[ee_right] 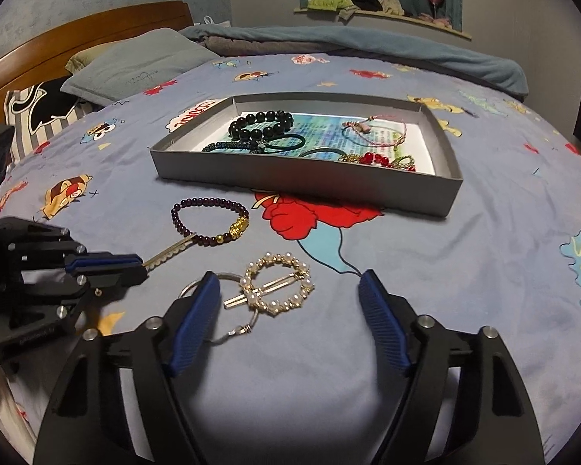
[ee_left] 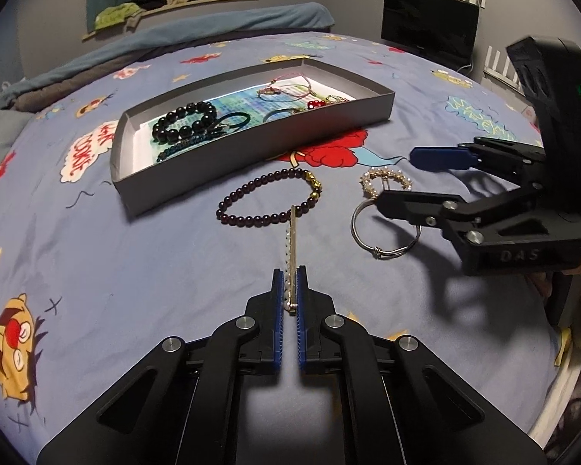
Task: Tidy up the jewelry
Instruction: 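Grasp the pearl ring hair clip with the right tool while the left tool holds the pin, then carry the pearl pin and pearl clip into the tray and open both tools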
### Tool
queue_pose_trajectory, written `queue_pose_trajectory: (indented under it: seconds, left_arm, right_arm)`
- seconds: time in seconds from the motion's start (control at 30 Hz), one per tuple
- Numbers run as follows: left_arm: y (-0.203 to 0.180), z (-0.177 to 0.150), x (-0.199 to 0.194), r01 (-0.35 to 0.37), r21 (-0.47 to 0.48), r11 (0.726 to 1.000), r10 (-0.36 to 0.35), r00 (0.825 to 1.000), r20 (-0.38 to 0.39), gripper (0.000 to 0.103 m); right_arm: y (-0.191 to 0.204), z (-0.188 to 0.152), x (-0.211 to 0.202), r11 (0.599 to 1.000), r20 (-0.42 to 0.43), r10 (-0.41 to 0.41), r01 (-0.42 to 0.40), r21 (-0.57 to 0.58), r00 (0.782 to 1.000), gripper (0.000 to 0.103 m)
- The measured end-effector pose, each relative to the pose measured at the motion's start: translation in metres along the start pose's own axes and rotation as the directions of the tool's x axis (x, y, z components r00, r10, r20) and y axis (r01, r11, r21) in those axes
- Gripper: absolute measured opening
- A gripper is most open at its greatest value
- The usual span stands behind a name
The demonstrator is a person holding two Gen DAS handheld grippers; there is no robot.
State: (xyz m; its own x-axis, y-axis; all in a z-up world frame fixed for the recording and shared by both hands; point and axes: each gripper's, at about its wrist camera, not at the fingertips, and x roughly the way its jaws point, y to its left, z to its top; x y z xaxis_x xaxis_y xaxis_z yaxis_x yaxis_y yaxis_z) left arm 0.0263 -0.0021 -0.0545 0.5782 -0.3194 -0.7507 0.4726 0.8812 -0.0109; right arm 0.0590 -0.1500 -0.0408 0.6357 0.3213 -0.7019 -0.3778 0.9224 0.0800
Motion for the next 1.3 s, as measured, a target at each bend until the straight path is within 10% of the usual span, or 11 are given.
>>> queue_pose_trajectory:
  seconds: [0.27, 1.3]
  left_arm:
    - [-0.001, 0.005, 0.007, -0.004, -0.006, 1.000, 0.004, 1.000, 0.000, 0.014]
    - [-0.006, 0.012, 0.009, -0.017, 0.002, 1.000, 0.017, 1.000, 0.018, 0.009]
  right_arm:
    - [-0.003, 0.000, 0.006, 1.000, -0.026, 0.013, -0.012, 0.027, 1.000, 0.041]
    - [-0.005, -0.003, -0.010, 1.000, 0.026, 0.010, -0.011, 0.014, 1.000, 0.041]
